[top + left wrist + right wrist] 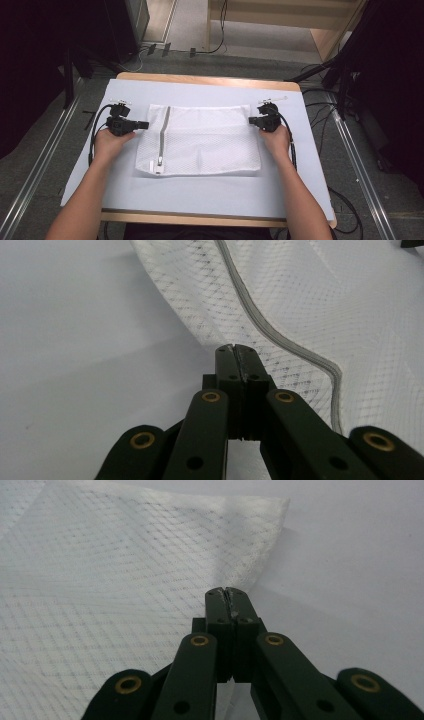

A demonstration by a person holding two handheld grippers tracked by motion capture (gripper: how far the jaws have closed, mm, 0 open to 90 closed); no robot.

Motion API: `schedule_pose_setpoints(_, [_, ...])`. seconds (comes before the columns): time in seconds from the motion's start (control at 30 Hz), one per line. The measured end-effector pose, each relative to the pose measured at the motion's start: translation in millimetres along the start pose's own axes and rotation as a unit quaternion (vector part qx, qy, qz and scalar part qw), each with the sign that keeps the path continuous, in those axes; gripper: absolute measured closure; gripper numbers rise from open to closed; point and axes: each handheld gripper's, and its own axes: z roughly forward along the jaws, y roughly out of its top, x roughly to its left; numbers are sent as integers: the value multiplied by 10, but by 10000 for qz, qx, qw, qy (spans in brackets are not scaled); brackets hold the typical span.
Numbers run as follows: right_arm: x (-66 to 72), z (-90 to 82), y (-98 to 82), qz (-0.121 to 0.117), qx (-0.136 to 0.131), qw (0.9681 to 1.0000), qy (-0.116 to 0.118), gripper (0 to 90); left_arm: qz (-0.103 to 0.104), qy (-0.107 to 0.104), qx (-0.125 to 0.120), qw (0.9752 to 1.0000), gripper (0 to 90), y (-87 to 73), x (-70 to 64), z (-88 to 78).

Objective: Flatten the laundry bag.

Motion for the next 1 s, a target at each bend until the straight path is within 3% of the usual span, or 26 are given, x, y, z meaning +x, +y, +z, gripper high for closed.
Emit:
schedule_pose_setpoints(0.27, [6, 82, 77, 14, -49, 9999, 87, 900, -56, -89, 24, 9999, 900, -167, -43, -93])
schedule_pose_setpoints(0.6, [109, 204, 209, -200, -94, 9997, 93, 900, -32, -218, 155, 9996, 900, -437, -179, -240])
schedule_pose_setpoints(0.7, [123, 268, 219, -218, 32, 9997, 100, 900, -42, -259, 141, 9996, 895, -475, -206, -270])
schedule_pose_setpoints(0.83, [108, 237, 225, -88, -35, 9999, 140, 834, 30, -104, 82, 9999, 779, -463, -206, -326])
schedule_pose_setpoints(1.0, [118, 47, 199, -37, -65, 9997, 239, 788, 201, 7, -125, 9997, 677, -274, -185, -396])
